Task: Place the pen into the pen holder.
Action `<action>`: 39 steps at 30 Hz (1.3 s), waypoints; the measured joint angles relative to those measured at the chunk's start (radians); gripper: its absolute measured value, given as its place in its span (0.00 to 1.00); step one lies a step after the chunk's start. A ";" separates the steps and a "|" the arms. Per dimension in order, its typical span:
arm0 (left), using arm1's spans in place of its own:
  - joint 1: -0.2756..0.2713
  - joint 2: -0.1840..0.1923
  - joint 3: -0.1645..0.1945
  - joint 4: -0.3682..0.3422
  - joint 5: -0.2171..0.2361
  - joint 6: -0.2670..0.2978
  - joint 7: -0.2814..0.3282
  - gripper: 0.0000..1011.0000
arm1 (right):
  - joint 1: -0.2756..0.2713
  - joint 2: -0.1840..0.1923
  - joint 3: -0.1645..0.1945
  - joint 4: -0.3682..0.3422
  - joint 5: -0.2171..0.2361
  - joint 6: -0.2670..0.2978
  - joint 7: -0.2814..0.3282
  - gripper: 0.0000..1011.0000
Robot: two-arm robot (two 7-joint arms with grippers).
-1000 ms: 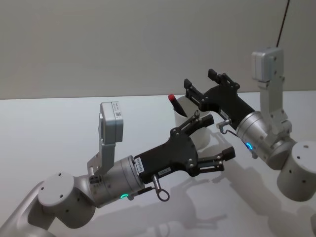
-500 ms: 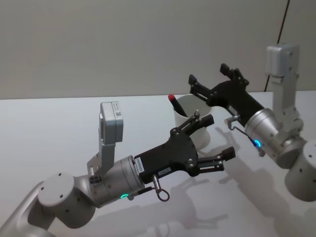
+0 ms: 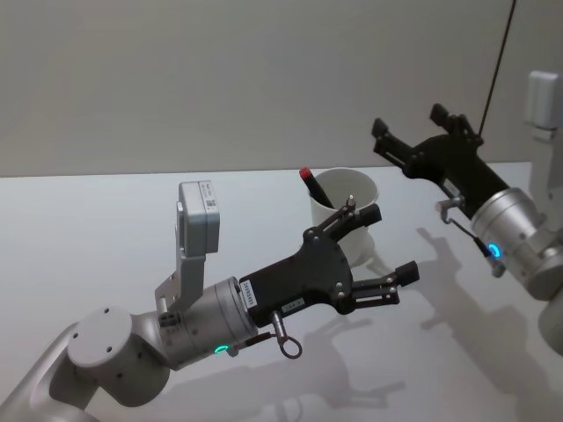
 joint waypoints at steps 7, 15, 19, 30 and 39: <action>0.000 0.000 0.000 0.000 0.000 0.000 0.000 0.99 | -0.027 0.029 0.023 -0.033 0.028 0.006 -0.032 0.99; 0.000 0.000 0.000 0.000 0.000 0.000 0.001 0.99 | -0.045 0.044 0.036 -0.050 0.043 0.010 -0.050 0.99; 0.000 0.001 0.001 -0.001 0.004 0.001 0.011 0.99 | -0.058 0.049 0.036 -0.055 0.037 0.005 -0.051 0.99; 0.000 0.016 0.010 -0.020 0.049 0.021 0.133 0.99 | -0.165 0.093 0.044 -0.092 -0.022 -0.045 -0.065 0.99; 0.000 0.031 0.019 -0.039 0.093 0.041 0.252 0.99 | -0.238 0.123 0.049 -0.117 -0.062 -0.080 -0.074 0.99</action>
